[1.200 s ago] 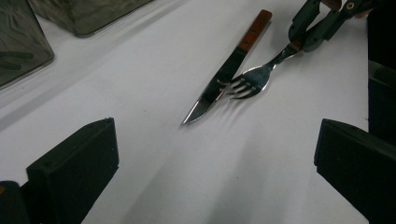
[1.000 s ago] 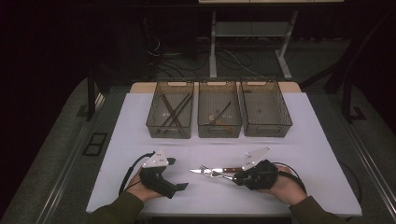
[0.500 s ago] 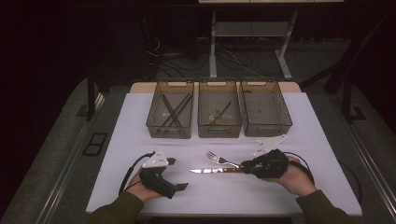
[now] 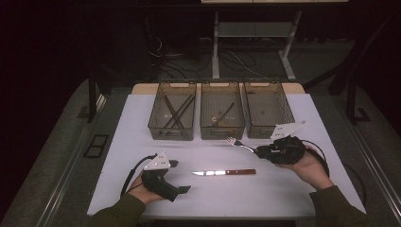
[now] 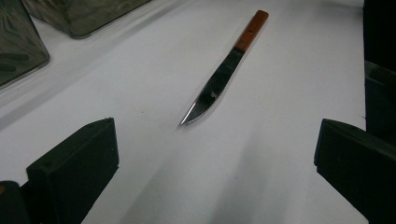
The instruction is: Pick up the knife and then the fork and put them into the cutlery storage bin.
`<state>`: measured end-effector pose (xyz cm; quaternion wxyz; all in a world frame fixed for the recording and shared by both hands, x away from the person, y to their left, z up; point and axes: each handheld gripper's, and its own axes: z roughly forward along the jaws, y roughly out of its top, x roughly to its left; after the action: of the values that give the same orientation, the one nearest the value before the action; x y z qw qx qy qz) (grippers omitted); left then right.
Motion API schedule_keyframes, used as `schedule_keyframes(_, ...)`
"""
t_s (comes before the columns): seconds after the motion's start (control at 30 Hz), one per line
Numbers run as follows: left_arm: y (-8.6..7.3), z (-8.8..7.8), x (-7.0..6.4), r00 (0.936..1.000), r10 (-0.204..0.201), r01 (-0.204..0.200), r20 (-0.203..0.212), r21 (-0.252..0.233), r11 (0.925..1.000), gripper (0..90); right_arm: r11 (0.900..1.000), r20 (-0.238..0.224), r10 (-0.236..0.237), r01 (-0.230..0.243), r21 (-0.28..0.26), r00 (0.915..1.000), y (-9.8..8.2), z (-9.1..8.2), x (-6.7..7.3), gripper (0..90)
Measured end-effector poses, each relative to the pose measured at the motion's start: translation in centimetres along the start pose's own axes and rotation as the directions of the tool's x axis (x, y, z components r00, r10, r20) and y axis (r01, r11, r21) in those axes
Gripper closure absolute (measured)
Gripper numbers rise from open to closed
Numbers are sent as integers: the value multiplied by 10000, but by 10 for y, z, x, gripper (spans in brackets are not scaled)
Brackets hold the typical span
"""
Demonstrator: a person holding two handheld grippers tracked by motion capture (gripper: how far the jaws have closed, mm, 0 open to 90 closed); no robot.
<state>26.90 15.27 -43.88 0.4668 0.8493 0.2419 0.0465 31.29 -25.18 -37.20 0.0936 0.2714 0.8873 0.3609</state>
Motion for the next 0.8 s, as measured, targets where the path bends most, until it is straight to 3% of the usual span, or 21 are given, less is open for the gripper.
schedule_keyframes(0.5,-1,1,0,10000,-20,21,-30,62,10000,0,9948,1085,905,-847,-571,9900,10,-22,-50,772)
schedule_keyframes(0.8,-1,1,0,10000,-19,20,-27,75,10000,0,9874,1737,1509,-1400,-733,9732,21,-27,-81,772)
